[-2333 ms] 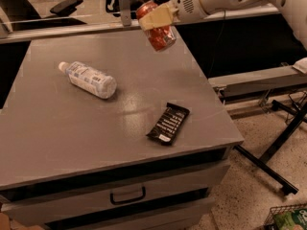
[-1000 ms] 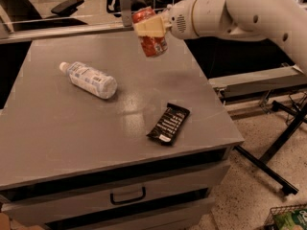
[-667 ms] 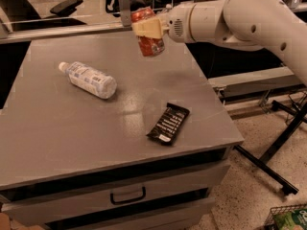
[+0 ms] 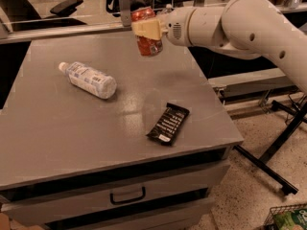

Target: Place coke can upright

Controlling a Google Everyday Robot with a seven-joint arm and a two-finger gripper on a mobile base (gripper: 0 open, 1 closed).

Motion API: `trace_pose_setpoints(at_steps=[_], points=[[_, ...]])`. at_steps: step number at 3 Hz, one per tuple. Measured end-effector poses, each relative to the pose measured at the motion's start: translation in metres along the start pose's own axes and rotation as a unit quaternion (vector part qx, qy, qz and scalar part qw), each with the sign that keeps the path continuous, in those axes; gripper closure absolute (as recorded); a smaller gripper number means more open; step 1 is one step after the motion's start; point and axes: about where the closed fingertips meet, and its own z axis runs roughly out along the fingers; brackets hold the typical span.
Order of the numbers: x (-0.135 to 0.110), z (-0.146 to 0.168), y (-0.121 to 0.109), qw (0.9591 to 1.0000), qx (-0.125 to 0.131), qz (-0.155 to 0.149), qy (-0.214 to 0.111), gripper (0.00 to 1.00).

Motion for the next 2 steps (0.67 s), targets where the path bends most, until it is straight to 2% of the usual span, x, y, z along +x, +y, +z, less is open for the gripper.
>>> trace_pose_setpoints(at_steps=[2], points=[[-0.0099, 0.0076, 0.0028, 0.9982, -0.01, -0.049, -0.031, 1.0]])
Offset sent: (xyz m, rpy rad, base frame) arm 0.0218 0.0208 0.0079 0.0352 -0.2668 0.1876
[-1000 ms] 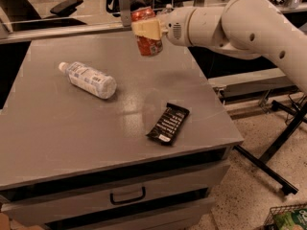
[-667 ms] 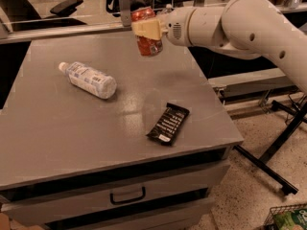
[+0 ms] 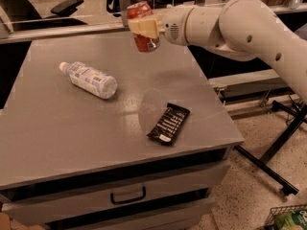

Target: Place coke can upright

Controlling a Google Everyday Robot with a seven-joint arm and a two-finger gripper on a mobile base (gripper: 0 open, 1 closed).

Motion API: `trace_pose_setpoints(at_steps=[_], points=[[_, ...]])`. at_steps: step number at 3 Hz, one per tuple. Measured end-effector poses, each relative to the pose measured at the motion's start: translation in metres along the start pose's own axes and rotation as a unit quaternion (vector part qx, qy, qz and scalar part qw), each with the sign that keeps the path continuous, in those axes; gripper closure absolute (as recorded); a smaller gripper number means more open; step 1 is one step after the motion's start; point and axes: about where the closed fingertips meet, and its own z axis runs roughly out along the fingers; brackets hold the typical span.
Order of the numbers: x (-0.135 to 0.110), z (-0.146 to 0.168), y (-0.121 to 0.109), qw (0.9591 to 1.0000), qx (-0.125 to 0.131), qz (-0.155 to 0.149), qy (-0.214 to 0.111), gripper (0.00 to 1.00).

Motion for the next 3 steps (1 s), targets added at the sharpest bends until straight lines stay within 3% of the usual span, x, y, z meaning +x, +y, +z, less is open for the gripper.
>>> trace_pose_setpoints(at_steps=[1, 3], points=[[-0.001, 0.013, 0.0, 0.9987, -0.036, -0.023, -0.026, 1.0], [-0.001, 0.023, 0.0, 0.9955, -0.069, -0.044, -0.049, 1.0]])
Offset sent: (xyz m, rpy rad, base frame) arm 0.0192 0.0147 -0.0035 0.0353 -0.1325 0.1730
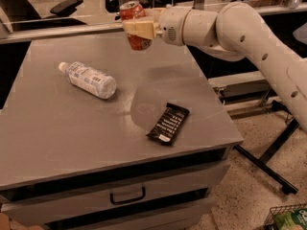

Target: Place coke can upright

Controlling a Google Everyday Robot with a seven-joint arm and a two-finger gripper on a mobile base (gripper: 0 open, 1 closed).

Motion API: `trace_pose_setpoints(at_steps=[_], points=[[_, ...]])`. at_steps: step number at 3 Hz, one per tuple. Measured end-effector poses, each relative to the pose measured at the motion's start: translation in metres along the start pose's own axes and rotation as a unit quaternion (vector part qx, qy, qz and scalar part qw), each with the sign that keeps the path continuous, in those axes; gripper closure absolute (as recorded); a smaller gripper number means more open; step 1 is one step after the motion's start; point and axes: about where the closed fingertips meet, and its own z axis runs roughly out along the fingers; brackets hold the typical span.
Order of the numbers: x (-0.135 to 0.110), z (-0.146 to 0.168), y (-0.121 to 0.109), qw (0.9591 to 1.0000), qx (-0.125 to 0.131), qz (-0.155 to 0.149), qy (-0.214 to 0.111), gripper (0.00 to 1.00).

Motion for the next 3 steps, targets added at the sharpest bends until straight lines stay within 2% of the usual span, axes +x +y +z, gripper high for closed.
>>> trace_pose_setpoints(at_steps=[1, 2, 3], points=[[0.03, -0.004, 0.001, 0.9998, -0.004, 0.019, -0.008, 1.0], [0.066, -0.004, 0.016, 0.9991, -0.018, 0.038, 0.006, 1.0], [0.066, -0.004, 0.016, 0.9991, -0.018, 0.038, 0.006, 1.0]])
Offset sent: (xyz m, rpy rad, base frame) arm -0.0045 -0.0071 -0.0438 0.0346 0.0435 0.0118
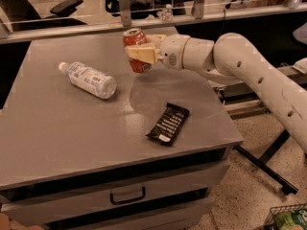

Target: Place coke can upright

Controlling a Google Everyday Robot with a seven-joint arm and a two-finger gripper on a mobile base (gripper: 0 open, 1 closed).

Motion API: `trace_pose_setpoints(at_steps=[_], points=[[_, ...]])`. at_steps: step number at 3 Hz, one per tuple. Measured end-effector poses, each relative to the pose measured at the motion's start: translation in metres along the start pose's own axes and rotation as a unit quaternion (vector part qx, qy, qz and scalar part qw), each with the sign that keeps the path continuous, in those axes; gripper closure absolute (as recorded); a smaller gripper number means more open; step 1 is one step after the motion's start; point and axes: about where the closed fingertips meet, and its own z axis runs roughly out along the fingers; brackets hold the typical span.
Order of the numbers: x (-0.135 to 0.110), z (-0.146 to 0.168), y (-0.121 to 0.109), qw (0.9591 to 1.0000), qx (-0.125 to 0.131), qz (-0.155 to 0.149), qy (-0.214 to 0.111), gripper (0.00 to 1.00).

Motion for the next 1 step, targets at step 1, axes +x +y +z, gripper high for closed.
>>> trace_pose_setpoints(at_steps=[1], points=[[-0.0003, 0.002, 0.0018, 1.0, -0.002, 0.0, 0.0, 0.85]])
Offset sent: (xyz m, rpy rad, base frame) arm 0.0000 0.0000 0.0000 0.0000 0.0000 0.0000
